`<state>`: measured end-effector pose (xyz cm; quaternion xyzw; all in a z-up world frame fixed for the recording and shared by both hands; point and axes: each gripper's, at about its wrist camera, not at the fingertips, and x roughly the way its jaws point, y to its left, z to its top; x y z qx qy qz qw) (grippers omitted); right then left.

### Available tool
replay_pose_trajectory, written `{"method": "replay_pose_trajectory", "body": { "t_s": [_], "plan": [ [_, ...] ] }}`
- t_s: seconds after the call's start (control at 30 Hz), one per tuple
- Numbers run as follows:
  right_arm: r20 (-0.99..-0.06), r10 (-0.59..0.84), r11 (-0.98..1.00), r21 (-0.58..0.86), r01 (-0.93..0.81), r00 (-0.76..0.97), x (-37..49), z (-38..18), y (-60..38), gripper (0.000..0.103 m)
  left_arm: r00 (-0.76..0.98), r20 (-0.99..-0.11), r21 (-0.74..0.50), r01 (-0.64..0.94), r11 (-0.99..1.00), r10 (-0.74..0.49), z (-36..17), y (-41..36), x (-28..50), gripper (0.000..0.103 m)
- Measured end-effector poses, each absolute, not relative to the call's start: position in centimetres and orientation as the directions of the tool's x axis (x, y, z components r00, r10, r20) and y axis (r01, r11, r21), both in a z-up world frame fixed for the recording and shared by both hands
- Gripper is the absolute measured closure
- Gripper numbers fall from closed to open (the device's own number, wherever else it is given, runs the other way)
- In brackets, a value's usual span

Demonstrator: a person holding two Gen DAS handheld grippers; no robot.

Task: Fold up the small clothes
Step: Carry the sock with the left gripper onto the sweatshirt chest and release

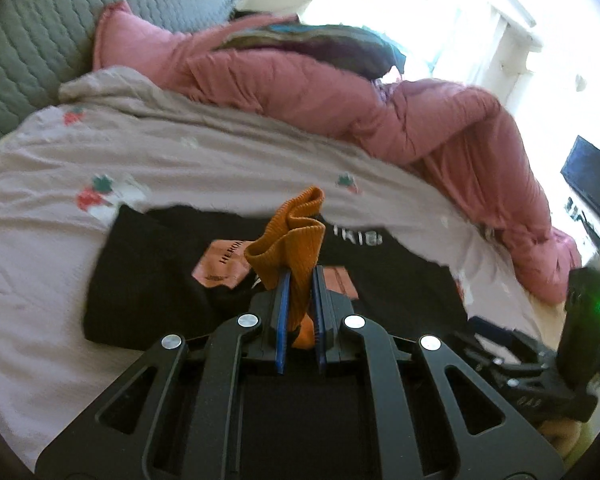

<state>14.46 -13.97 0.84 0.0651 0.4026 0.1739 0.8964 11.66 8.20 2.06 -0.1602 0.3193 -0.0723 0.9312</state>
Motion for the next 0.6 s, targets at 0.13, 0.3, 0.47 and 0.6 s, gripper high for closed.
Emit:
{"method": "replay_pose_trajectory", "body": {
  "t_s": [0.13,0.3,0.47,0.6],
  "plan": [
    [-0.707,0.352,0.936,0.255,-0.243,0.613,14.4,0.5,-14.4,0.007,0.728,-0.616,-0.37,0.071,0.926,-0.302,0.2,7.1,12.4,0.096],
    [-0.715,0.352,0.935,0.248,-0.253,0.604,14.4,0.3,-13.7,0.007,0.733,-0.561,-0.422,0.145,0.895,-0.384,0.8,7.3,11.4,0.086],
    [-0.726,0.39,0.918,0.264,-0.294,0.567,14.2,-0.2,-11.6,0.007,0.79,-0.529,-0.418,0.077,0.905,-0.312,1.9,9.7,10.6,0.079],
    [-0.728,0.451,0.886,0.298,-0.355,0.516,14.2,-0.6,-8.5,0.007,0.812,-0.557,-0.338,-0.03,0.941,-0.174,2.0,11.5,10.4,0.074]
  ]
}}
